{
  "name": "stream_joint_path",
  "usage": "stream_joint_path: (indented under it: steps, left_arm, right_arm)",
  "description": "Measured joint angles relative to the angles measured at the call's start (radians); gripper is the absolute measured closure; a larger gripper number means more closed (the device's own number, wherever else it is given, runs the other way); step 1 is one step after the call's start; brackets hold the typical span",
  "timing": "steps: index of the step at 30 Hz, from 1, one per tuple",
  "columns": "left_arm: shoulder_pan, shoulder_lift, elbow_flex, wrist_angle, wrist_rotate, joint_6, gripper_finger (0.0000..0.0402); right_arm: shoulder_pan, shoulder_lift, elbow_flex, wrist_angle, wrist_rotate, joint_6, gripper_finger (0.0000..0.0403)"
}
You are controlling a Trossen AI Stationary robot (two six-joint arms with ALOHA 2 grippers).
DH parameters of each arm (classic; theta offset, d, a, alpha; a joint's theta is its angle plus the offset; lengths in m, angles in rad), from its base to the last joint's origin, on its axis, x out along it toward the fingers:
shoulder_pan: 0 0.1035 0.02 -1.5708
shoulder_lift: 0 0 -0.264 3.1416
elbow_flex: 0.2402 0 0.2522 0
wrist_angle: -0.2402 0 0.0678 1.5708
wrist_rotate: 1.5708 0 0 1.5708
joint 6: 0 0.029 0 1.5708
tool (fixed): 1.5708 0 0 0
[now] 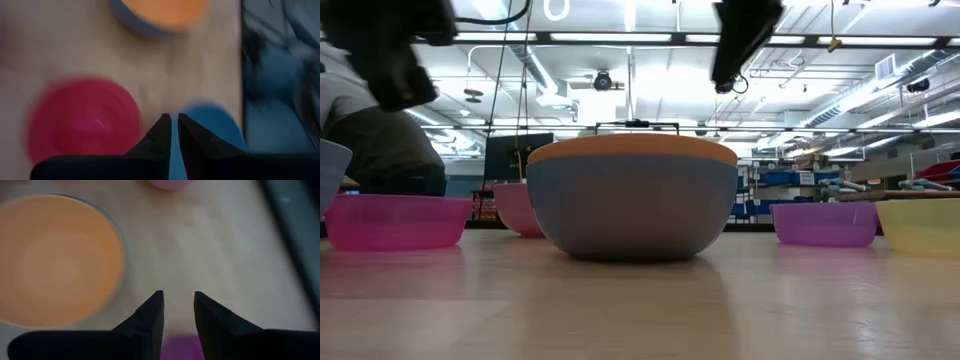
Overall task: Nest bowls inside each other
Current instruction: Stack the blue bowl on top of the orange bowl
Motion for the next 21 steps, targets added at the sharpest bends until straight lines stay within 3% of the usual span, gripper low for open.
stream_joint_path:
  steps: [4, 8, 11, 17, 21]
  left_arm:
    - [-0.085, 0.003, 0.0, -0.051, 0.058, -0.127, 0.0359]
    - [-0.149, 0.005, 0.0, -0.193, 0.038, -0.306, 0.0359]
    - [-0.196, 0.005, 0.0, -0.209, 0.03, -0.387, 0.0359]
    - [-0.274, 0.055, 0.0, -0.16, -0.053, -0.407, 0.0359]
    - [-0.314, 0.133, -0.006, -0.15, -0.05, -0.409, 0.0359]
  right_arm:
    - [0.013, -0.05, 0.0, -0.098, 0.058, 0.085, 0.0305]
    - [0.039, -0.089, 0.0, -0.146, 0.084, 0.148, 0.0305]
    - [0.061, -0.096, 0.0, -0.159, 0.102, 0.172, 0.0304]
    - [0.091, -0.091, 0.0, -0.192, 0.115, 0.223, 0.0303]
    - [0.106, -0.092, -0.028, -0.189, 0.116, 0.258, 0.0303]
